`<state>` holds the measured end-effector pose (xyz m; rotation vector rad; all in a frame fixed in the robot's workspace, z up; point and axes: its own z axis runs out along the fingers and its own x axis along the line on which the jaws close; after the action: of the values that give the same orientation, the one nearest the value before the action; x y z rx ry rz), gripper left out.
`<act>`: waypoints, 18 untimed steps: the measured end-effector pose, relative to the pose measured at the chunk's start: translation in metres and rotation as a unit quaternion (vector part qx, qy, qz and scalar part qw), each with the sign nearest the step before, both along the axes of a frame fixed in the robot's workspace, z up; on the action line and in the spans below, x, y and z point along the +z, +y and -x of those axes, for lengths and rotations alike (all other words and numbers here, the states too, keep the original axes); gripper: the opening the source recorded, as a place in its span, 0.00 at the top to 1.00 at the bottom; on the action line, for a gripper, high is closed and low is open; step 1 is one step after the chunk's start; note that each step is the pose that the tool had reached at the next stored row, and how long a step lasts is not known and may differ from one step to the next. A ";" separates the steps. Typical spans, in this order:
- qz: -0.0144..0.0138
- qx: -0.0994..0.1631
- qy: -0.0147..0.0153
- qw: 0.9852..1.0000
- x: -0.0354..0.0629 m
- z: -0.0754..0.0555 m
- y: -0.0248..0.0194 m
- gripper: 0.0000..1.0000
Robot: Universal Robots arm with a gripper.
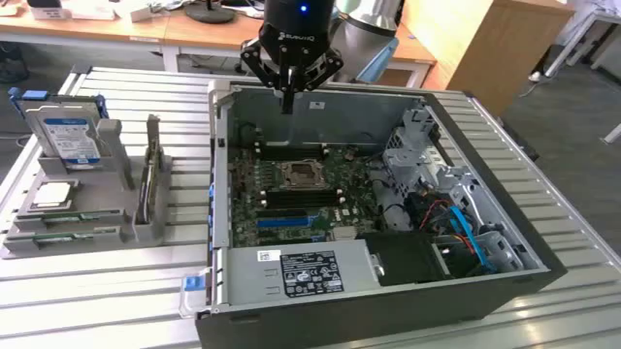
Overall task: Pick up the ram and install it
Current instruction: 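Reach for the ram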
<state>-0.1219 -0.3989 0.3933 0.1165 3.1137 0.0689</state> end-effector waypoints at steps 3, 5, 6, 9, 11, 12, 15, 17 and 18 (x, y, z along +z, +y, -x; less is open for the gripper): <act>0.000 0.000 0.000 1.000 0.0000 0.000 0.0000 0.89; 0.000 0.000 0.000 1.000 0.0000 0.000 0.0000 0.89; 0.000 0.000 0.000 1.000 0.0000 0.000 0.0000 0.89; 0.000 0.000 0.000 1.000 0.0000 0.001 0.0000 0.89; 0.000 0.000 0.000 1.000 0.0000 0.003 0.0000 0.89; 0.000 0.000 0.000 1.000 0.0000 0.004 0.0000 0.89; 0.000 0.000 0.000 1.000 0.0000 0.007 0.0000 0.89; 0.000 0.000 0.000 1.000 0.0000 0.009 0.0000 0.89; 0.000 0.000 0.000 1.000 0.0000 0.010 0.0000 0.89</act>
<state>-0.1317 -0.3988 0.3933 0.1168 3.1137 0.0688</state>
